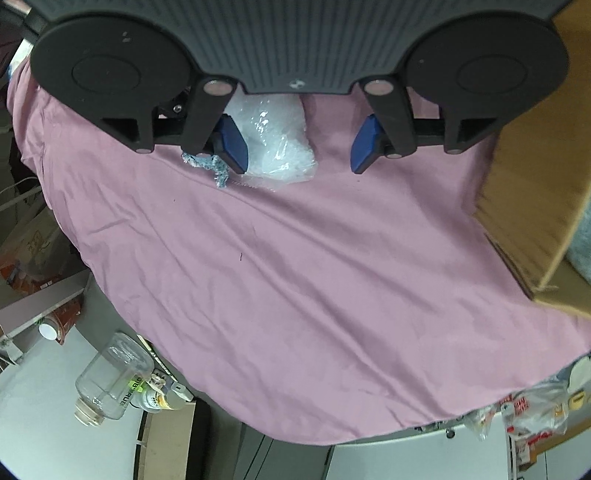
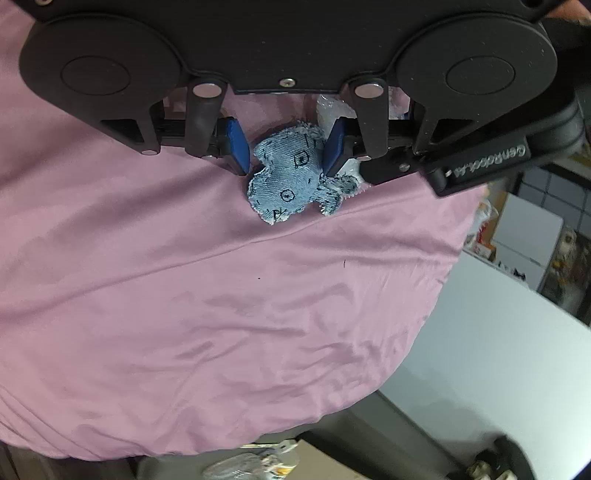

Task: Organize soft objects
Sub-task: 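Grasp the denim fish plush with the right gripper while the left grasps the white plastic bag, then carry the fish and bag into the box and open both grippers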

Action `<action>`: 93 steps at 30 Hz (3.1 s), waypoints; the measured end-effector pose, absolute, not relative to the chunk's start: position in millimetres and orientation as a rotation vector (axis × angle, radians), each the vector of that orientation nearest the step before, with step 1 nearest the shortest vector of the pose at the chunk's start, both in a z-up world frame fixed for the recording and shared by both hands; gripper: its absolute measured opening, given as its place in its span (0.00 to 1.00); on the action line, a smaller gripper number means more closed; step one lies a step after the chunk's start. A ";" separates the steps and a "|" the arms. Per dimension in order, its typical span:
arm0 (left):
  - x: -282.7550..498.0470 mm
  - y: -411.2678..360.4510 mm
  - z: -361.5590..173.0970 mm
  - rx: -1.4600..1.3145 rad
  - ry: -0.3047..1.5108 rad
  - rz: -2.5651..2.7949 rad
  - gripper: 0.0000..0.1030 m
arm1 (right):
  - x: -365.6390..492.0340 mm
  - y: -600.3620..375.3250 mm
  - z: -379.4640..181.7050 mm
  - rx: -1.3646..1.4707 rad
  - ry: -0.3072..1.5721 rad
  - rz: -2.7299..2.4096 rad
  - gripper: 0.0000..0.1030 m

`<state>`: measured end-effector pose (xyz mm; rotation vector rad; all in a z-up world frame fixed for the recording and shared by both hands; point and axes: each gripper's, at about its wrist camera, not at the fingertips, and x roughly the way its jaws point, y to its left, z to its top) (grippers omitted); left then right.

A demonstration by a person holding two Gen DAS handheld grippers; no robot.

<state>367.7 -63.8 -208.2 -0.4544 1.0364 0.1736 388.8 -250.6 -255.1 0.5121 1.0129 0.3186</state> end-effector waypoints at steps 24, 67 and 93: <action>327.0 -49.4 -165.6 -0.497 1.025 0.071 0.22 | 339.0 -249.3 -200.7 0.469 0.940 0.252 0.19; 206.9 115.6 -108.1 -0.546 0.900 0.105 0.22 | 250.5 -95.2 -111.3 0.319 0.858 0.399 0.19; 199.8 177.3 -131.8 -0.645 0.896 0.150 0.22 | 223.2 -39.1 -130.3 0.235 0.986 0.452 0.41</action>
